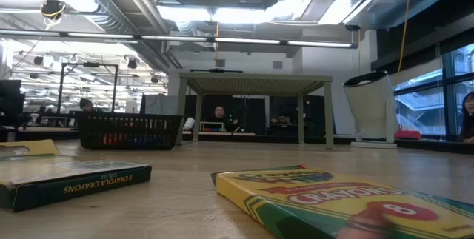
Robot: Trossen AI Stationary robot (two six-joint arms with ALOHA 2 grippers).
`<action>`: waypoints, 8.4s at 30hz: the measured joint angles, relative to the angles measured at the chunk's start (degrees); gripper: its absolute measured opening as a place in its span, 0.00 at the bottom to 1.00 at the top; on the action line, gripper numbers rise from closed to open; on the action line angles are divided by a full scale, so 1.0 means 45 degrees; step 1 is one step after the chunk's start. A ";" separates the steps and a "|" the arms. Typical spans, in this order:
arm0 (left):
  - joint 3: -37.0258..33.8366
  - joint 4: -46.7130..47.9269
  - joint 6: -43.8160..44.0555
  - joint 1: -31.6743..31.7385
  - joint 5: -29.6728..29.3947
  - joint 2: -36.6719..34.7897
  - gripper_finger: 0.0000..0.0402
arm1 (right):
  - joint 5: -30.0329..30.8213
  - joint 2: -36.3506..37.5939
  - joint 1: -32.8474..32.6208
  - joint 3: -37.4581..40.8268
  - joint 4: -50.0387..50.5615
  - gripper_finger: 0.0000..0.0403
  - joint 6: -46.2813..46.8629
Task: Pick & Place Office Desk Supplies
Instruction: Put the blue rubber band into the top black bin, then put the black rubber band into the top black bin
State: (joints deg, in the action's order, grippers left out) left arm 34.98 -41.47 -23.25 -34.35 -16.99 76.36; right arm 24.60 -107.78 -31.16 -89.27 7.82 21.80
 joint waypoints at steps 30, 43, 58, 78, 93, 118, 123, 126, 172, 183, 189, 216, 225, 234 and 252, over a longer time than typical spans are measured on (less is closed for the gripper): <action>0.0005 1.0610 0.8305 0.4701 -0.7801 -0.1296 0.01 | -0.0028 0.2077 -0.0971 -0.0015 0.1978 0.61 0.0015; 0.0005 1.6853 1.2122 0.9125 -0.6343 -0.3963 0.01 | -0.0034 0.2077 -0.1020 -0.0010 0.3829 0.56 0.0049; 0.0005 1.7317 1.1911 1.2982 -0.6392 -0.3700 0.02 | -0.0039 0.2072 -0.1020 -0.0005 0.4578 0.52 0.0049; 0.0005 1.8165 1.2707 1.3175 -0.5607 -0.3696 0.35 | -0.1401 0.2067 -0.1015 0.0011 0.5564 0.52 0.1457; 0.0005 1.5070 1.2567 0.9463 -0.4524 -0.3696 0.32 | -0.5754 0.1895 -0.2133 0.2825 1.0645 0.52 1.1399; 0.0005 1.1589 1.1659 0.4531 -0.4673 -0.3696 0.32 | -0.9104 0.1897 -0.3439 0.7506 1.0095 0.52 1.5057; 0.0005 1.1594 1.1659 0.3909 -0.4673 -0.3696 0.32 | -0.9337 0.1897 -0.3470 0.7755 0.9451 0.52 1.5114; 0.0005 1.1590 1.1659 0.3603 -0.4676 -0.3696 0.32 | -0.9373 0.1897 -0.3478 0.7925 0.8904 0.52 1.5392; 0.0005 1.1511 1.1664 0.2127 -0.6013 -0.3696 0.32 | -0.5683 0.1878 -0.3910 0.6501 0.8125 0.02 1.4036; 0.0000 1.1055 1.1661 0.2127 -0.6013 -0.3696 0.32 | 0.1615 0.1878 -0.3005 0.3059 0.8131 0.02 0.8985; 0.0000 1.1050 1.1660 0.2127 -0.6013 -0.3696 0.32 | 0.5120 0.1883 -0.2487 0.1189 0.7613 0.02 0.5761; 0.0193 0.0759 0.0906 0.0321 -0.3882 0.0395 0.48 | 0.1196 0.1883 -0.0315 -0.0019 0.3390 0.02 0.0589; 0.0253 -0.1604 0.0216 0.0335 -0.1192 0.1166 0.52 | 0.0711 0.1555 -0.0037 -0.0021 0.2779 0.02 -0.0656; 0.0253 -0.1948 0.0269 0.0345 -0.0922 0.1161 0.53 | -0.0367 0.1407 0.0292 -0.0024 0.1478 0.02 -0.1577; 0.0253 -0.2385 0.0565 0.0393 0.0365 0.1161 0.44 | -0.0561 0.1117 0.0772 -0.0029 0.0631 0.02 -0.2006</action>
State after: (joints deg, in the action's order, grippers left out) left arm 36.12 -52.21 -20.71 -32.58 -15.35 81.58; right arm 22.07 -102.75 -27.68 -89.41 10.66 12.78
